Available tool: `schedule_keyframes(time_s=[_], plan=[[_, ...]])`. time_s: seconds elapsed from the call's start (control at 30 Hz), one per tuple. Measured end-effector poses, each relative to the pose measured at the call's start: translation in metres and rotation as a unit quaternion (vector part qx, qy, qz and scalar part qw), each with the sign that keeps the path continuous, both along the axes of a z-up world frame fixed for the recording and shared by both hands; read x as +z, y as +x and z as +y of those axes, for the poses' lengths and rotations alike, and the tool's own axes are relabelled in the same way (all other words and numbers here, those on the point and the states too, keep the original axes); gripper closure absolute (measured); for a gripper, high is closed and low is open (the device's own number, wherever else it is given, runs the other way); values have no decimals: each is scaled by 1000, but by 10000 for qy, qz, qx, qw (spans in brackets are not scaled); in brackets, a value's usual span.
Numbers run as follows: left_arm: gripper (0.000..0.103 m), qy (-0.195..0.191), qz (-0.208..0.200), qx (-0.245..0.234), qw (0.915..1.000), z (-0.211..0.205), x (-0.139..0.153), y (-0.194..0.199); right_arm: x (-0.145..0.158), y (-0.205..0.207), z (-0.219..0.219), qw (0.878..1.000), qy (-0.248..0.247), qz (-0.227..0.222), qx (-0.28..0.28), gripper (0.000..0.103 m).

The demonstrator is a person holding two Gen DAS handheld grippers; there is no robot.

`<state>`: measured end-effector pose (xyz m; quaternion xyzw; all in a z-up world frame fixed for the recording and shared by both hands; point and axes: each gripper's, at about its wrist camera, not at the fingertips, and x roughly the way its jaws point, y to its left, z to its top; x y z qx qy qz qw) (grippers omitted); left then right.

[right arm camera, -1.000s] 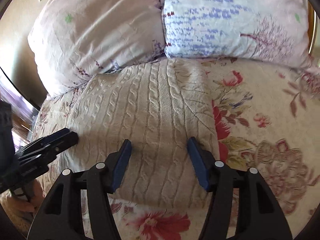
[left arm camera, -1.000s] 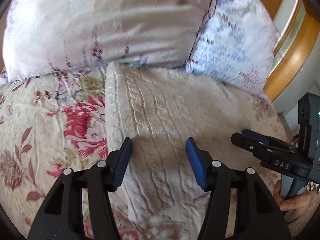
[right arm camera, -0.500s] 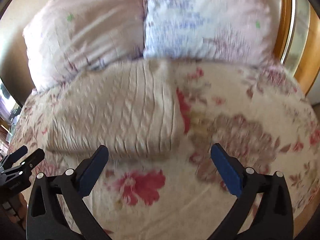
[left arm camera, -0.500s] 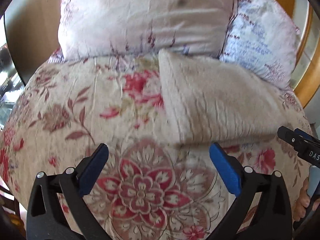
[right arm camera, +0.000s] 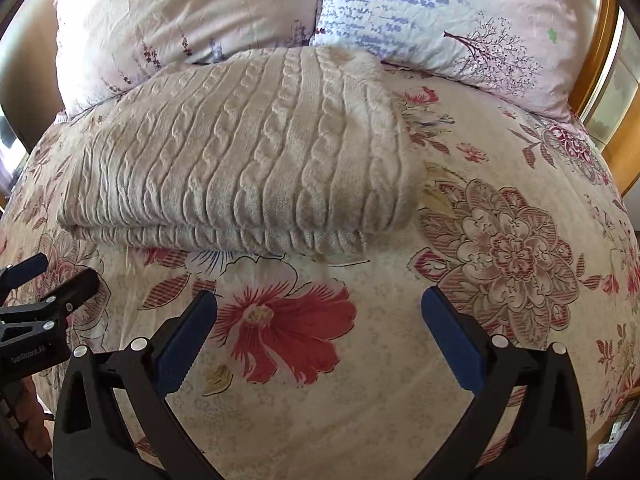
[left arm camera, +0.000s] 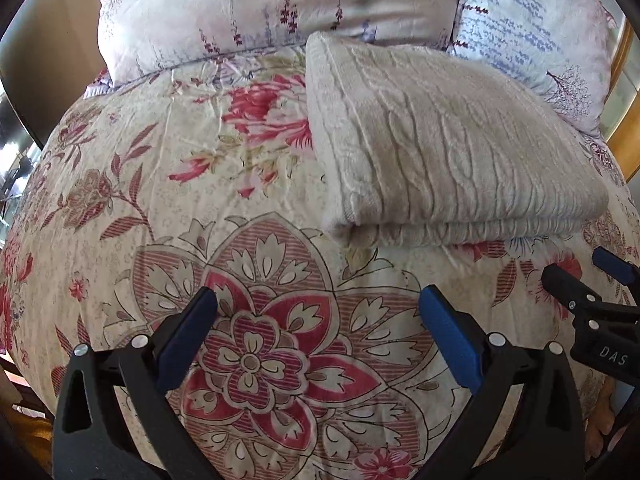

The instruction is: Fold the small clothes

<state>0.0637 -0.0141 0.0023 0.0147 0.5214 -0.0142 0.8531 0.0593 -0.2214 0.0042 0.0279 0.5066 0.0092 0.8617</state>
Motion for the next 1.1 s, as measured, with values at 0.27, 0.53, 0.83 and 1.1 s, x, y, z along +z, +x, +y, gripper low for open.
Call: schedule_keyframes(time_s=[0.27, 0.53, 0.83, 1.1], plan=[[2, 59, 0, -25, 10000, -2, 0, 1, -5, 2, 1, 9999, -42, 114, -5, 1], [2, 53, -20, 29, 10000, -2, 0, 1, -6, 2, 2, 9999, -54, 140, -29, 1], [2, 57, -34, 26, 10000, -2, -1, 0, -6, 2, 1, 9999, -50, 136, -47, 1], [2, 55, -25, 32, 10000, -2, -1, 0, -6, 2, 1, 9999, -52, 122, -93, 1]])
